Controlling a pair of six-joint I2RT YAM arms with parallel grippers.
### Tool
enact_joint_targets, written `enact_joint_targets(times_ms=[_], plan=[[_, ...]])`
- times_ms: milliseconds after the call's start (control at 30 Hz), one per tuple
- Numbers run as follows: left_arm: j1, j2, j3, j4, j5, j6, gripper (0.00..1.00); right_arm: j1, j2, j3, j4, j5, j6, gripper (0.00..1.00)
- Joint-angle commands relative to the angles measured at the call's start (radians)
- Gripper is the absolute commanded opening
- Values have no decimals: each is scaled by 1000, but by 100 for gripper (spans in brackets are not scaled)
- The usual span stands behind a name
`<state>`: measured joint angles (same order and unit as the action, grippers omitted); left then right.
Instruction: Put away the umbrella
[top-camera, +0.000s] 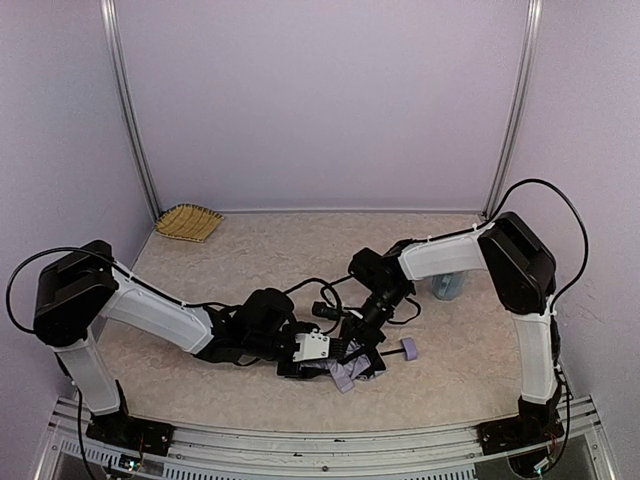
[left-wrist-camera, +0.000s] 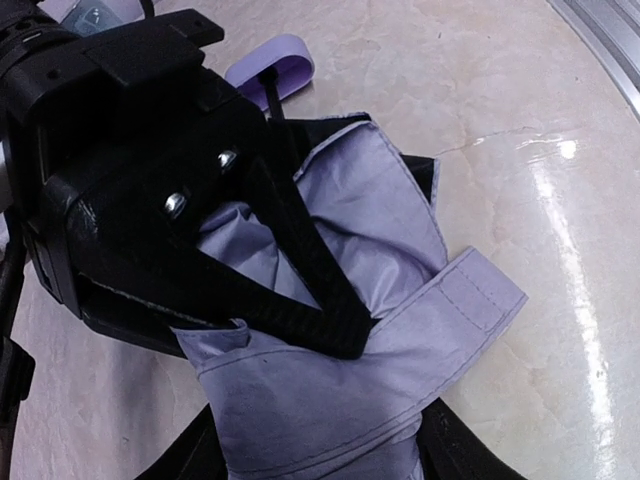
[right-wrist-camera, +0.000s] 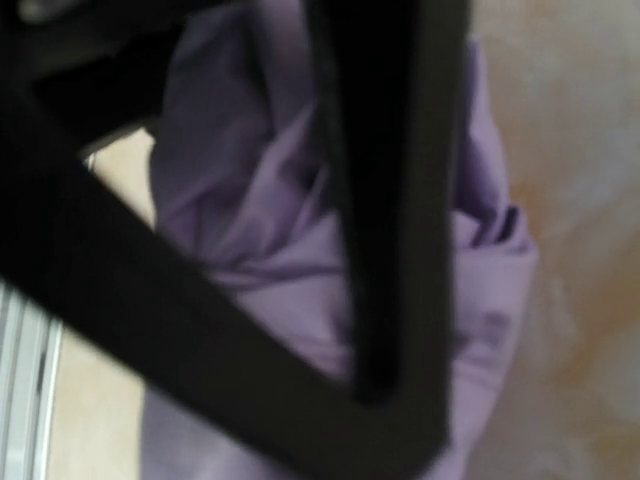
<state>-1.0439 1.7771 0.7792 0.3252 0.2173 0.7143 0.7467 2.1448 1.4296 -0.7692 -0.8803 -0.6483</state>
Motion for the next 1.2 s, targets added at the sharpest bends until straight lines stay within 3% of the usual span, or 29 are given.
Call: enact_joint_targets(times_ms=[0, 100, 233, 367, 533, 700, 767, 900, 1033, 1167], plan=[[-2, 41, -1, -125, 23, -58, 54, -45, -25, -15, 168, 152, 86, 8], [3, 75, 19, -193, -4, -81, 43, -57, -52, -24, 222, 203, 117, 20], [27, 141, 72, -260, -48, -162, 29, -61, -102, -39, 263, 317, 175, 49], [60, 182, 91, -259, -45, -232, 24, -64, -215, -104, 320, 410, 248, 63], [85, 186, 64, -196, -31, -293, 24, -65, -436, -213, 369, 550, 366, 72], [96, 184, 51, -169, -21, -310, 24, -62, -623, -405, 438, 607, 637, 70], [96, 181, 49, -163, -22, -312, 24, -30, -679, -496, 497, 577, 782, 62], [96, 184, 46, -153, -15, -316, 24, 48, -751, -686, 797, 442, 964, 44], [96, 184, 48, -156, -9, -307, 24, 57, -676, -712, 957, 385, 1025, 28], [96, 182, 52, -165, -10, -308, 24, 63, -569, -686, 983, 380, 1040, 26]])
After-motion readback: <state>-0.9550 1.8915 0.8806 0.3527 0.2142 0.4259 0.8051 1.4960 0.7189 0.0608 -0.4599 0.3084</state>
